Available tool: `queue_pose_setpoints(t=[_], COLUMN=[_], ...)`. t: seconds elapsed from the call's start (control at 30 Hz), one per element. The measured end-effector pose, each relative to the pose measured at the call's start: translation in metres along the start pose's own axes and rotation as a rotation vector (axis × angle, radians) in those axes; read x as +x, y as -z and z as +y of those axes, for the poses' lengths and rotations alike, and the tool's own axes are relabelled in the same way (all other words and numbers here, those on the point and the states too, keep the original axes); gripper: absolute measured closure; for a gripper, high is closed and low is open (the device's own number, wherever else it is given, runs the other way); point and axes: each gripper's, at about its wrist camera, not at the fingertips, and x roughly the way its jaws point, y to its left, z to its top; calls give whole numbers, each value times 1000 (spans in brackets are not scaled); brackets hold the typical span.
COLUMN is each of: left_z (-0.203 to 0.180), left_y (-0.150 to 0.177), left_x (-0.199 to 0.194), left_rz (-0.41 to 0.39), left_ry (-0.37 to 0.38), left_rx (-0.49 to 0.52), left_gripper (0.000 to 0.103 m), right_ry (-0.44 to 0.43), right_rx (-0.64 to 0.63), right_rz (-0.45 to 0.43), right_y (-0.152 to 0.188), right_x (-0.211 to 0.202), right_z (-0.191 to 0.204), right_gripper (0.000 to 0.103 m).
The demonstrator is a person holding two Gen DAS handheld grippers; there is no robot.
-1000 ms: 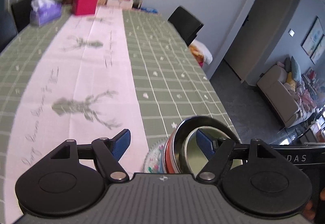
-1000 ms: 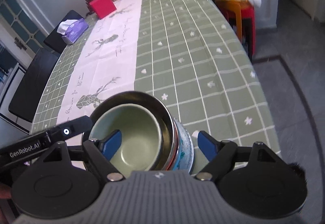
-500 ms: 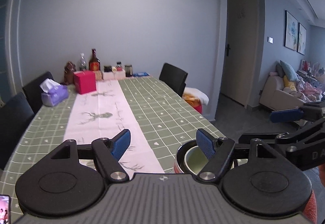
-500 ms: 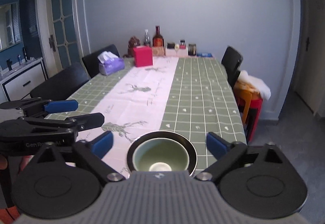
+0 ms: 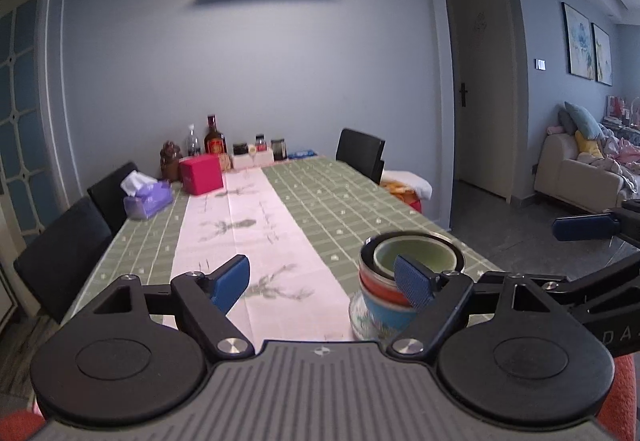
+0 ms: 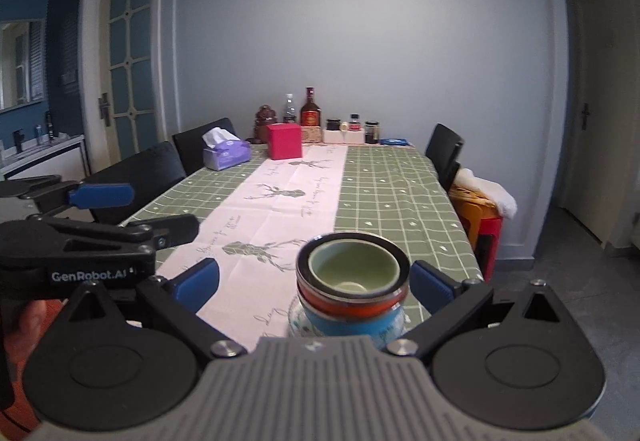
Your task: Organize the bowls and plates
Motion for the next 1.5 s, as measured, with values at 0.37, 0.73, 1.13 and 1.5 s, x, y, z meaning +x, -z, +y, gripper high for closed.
queue_pose_setpoints(t=[0.37,0.73,1.13,1.5], left_z=[4,8,9,8], left_y=[53,65,65,64], left_x=[18,21,21,19], left_rz=[164,234,232,228], left_ry=[-83,-92,-95,-95], left_rx=[-21,-66,-71,-74], left_gripper=[7,7,7,7], right_ry=[124,156,147,134], right_rx=[37,78,75,66], right_rz=[108,159,149,156], right_y=[37,53,54,54], right_x=[15,24,21,22], right_z=[3,0,3,7], right_gripper=[4,4,4,4])
